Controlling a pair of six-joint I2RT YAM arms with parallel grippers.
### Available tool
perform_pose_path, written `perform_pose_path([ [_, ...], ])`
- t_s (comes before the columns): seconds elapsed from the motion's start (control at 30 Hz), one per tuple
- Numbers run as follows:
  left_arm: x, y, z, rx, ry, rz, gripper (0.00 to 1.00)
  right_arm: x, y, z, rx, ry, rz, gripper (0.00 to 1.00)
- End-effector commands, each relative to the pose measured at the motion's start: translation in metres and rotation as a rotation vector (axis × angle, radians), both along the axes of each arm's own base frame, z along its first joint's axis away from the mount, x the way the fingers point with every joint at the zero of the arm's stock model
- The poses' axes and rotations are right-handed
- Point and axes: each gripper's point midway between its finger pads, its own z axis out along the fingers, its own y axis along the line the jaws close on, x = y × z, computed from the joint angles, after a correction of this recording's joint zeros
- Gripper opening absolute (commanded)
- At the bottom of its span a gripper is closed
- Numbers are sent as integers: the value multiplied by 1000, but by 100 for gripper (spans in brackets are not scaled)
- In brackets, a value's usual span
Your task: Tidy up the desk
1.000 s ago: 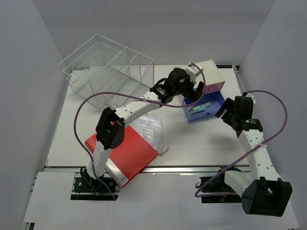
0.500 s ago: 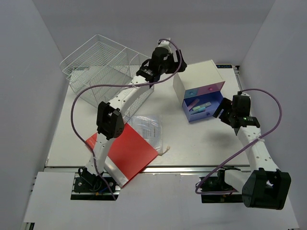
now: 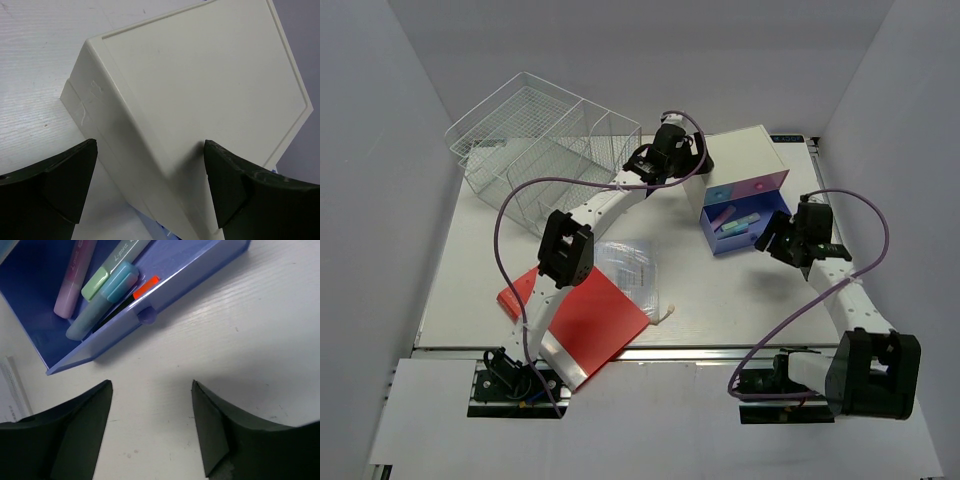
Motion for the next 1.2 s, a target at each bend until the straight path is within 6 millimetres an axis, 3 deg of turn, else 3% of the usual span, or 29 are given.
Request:
perform_pose_path([
  [0.0, -4, 10, -6, 39, 23, 25, 94, 16, 16, -2, 36, -50, 71, 66],
  [0.03, -6, 11, -10, 43, 34, 24, 94, 25, 17, 1, 39, -83, 74, 65],
  [0.07, -8, 10, -13, 45, 44, 16, 94, 27, 30, -9, 48, -58, 110, 65],
  [0.27, -18, 18, -39, 109, 93, 12, 91, 66, 46, -25, 25, -61, 120, 54],
  [0.43, -24, 26, -49, 156, 106, 7, 91, 97, 58, -17, 34, -179, 89, 44],
  [0.57, -29, 31, -56, 186, 121, 0, 91, 120, 62, -20, 45, -215, 33, 44],
  [0.83, -39, 33, -72, 234, 148, -21, 90, 168, 67, -5, 92, -341, -35, 46],
  [0.93, -41, 35, -76, 247, 158, -23, 89, 182, 76, -14, 120, -355, -25, 47],
  [1.17, -41, 41, -71, 271, 145, -15, 89, 186, 84, -4, 141, -443, -36, 50],
])
